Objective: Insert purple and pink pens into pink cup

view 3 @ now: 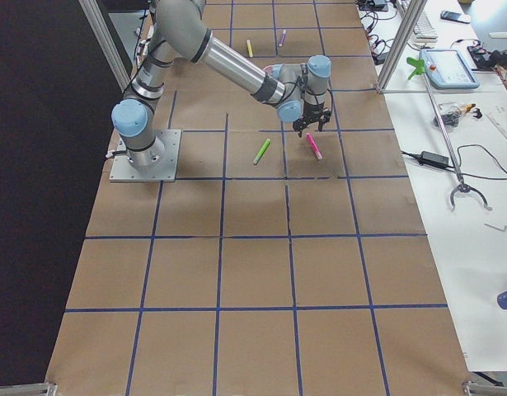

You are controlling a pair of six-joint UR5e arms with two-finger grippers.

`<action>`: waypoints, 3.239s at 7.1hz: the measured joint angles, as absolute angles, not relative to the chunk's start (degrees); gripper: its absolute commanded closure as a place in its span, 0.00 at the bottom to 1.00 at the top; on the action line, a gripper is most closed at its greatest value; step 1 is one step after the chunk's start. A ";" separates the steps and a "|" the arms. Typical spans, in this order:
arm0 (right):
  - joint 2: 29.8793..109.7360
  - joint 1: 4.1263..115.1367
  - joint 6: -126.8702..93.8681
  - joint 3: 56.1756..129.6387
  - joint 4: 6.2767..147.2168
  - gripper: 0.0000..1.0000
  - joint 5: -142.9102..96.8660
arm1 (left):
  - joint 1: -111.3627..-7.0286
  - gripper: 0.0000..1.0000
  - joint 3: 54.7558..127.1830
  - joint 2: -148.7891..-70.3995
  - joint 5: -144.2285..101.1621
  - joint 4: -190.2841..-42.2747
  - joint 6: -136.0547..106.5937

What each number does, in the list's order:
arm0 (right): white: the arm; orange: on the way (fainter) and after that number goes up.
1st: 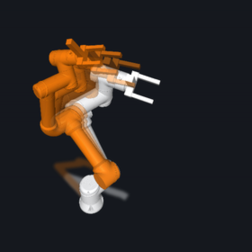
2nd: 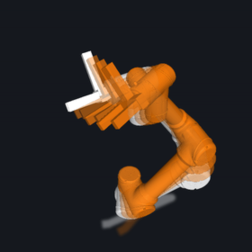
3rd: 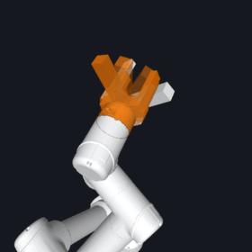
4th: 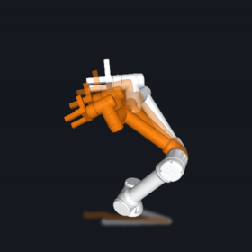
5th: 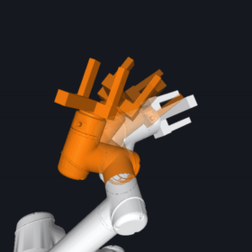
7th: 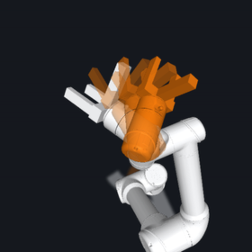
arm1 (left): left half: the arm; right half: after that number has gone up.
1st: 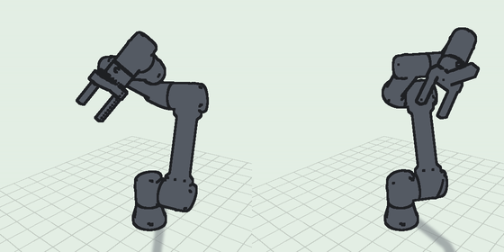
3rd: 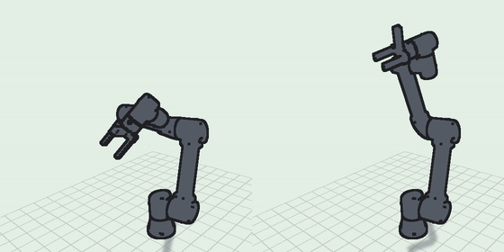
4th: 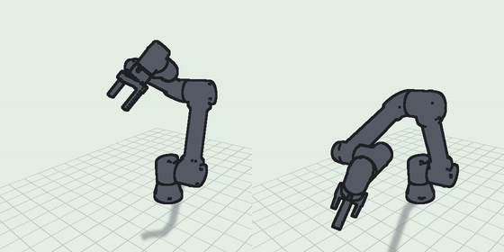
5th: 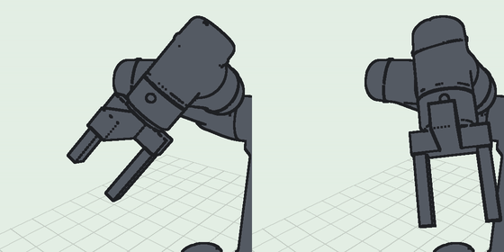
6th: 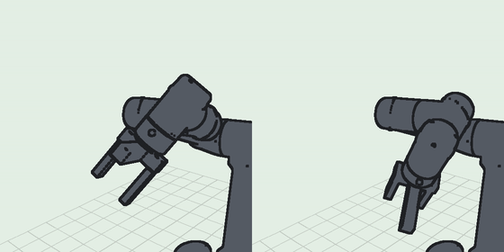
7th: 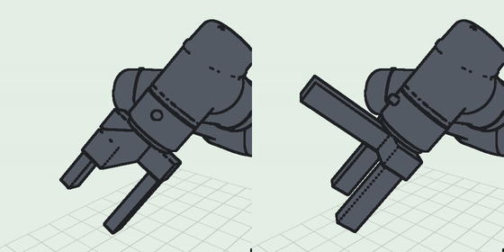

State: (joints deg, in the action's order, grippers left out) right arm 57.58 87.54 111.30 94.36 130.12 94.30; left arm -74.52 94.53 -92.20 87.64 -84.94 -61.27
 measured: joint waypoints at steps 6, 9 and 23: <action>55.61 87.54 110.73 93.54 132.53 0.29 94.30 | -81.08 0.01 96.53 -104.51 101.74 -71.30 -72.55; 55.51 87.54 110.66 93.52 132.92 0.58 94.52 | -87.07 0.01 97.22 -114.62 113.29 -58.03 -82.17; 55.64 87.66 110.30 93.52 133.06 0.53 94.59 | -90.53 0.22 109.19 -121.26 122.09 -34.25 -86.95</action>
State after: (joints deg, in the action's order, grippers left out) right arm 55.64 87.66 110.30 93.52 133.06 94.59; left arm -90.53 109.19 -121.26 122.09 -34.25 -86.95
